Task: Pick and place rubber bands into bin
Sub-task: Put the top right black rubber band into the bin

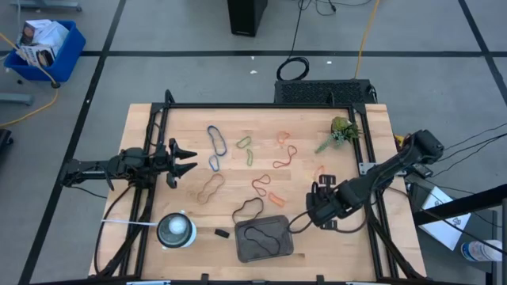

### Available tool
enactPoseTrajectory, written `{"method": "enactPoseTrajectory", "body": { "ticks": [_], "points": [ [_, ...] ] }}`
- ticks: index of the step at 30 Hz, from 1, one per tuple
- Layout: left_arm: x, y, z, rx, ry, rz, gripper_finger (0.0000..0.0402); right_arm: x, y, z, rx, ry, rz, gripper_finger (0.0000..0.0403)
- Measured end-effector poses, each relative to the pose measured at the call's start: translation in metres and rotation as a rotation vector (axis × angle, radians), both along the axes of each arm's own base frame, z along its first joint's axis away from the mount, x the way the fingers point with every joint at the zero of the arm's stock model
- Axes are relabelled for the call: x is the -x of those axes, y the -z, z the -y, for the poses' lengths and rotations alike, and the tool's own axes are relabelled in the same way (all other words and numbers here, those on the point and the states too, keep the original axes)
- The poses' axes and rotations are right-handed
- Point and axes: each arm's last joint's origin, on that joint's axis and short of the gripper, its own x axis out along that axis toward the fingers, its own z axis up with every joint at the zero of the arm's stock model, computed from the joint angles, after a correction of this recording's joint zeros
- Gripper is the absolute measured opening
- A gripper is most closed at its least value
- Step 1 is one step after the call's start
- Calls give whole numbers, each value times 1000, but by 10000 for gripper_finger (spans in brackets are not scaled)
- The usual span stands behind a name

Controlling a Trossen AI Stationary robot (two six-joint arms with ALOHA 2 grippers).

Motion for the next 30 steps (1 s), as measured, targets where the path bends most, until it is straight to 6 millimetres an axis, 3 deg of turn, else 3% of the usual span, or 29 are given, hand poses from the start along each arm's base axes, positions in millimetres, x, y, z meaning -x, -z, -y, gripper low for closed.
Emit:
{"method": "enactPoseTrajectory", "body": {
  "ticks": [8, 18, 30],
  "points": [
    [0, 0, 0, 0, 0, 0, 203, 18, 50, 13, 29, -21, -44, 148],
    [0, 0, 0, -9, 0, -1, 203, 20, 76, 26, -76, 56, -27, 127],
    [0, 2, 0, -8, 0, -23, 202, 19, 78, 30, -92, 77, -17, 6]
  ]
}}
